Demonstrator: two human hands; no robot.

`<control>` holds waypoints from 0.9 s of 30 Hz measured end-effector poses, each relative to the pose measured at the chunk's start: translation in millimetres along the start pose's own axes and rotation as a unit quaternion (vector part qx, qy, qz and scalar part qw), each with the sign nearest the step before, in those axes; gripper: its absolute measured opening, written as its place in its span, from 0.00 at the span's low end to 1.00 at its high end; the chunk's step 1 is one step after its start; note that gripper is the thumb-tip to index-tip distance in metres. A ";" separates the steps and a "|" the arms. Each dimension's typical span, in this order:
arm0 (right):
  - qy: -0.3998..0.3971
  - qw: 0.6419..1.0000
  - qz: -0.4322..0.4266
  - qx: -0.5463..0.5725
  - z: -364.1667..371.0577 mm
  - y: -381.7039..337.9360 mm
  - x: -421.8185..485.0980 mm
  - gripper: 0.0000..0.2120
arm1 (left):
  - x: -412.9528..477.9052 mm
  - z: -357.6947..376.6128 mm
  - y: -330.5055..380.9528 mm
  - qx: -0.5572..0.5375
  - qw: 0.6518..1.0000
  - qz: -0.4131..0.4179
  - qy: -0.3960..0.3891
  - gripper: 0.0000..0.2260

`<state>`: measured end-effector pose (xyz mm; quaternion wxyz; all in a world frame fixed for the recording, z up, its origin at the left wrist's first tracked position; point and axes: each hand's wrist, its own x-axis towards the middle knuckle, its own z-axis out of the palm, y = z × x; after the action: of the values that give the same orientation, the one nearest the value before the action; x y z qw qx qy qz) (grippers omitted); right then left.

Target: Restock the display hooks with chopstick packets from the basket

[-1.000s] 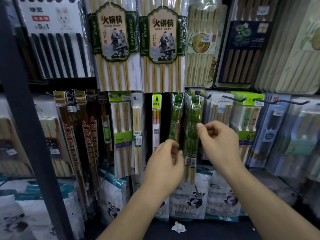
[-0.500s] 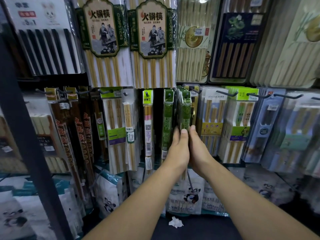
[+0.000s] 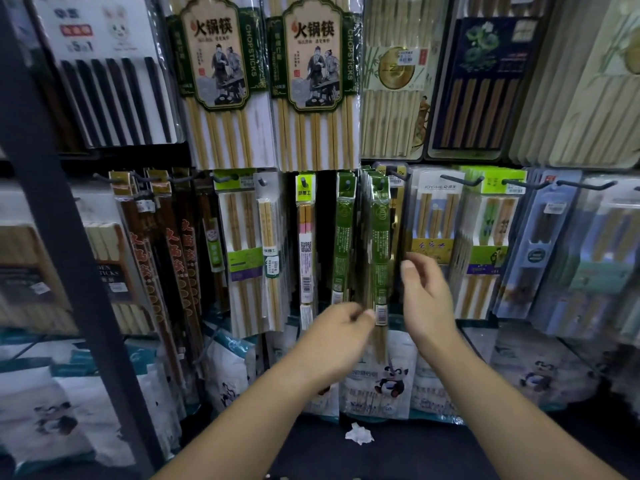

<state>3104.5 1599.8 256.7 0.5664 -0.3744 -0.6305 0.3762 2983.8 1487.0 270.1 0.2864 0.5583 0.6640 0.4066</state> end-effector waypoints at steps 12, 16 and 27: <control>-0.188 0.981 -0.022 0.035 35.3 -41.0 -34.8 0.26 | 50.5 -37.0 24.1 -0.106 0.984 0.070 0.128 0.24; -0.178 0.982 0.014 0.056 49.2 -41.0 -28.4 0.34 | 61.6 -27.8 26.0 -0.212 0.974 0.039 0.074 0.28; -0.192 0.959 0.121 0.173 67.2 -28.2 -7.0 0.25 | 73.4 -19.2 14.0 -0.285 0.954 0.046 0.084 0.21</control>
<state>3036.8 1577.9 273.9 0.4411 -0.2647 -0.6030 0.6097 2959.4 1555.0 297.3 0.3574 0.4472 0.5163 0.6369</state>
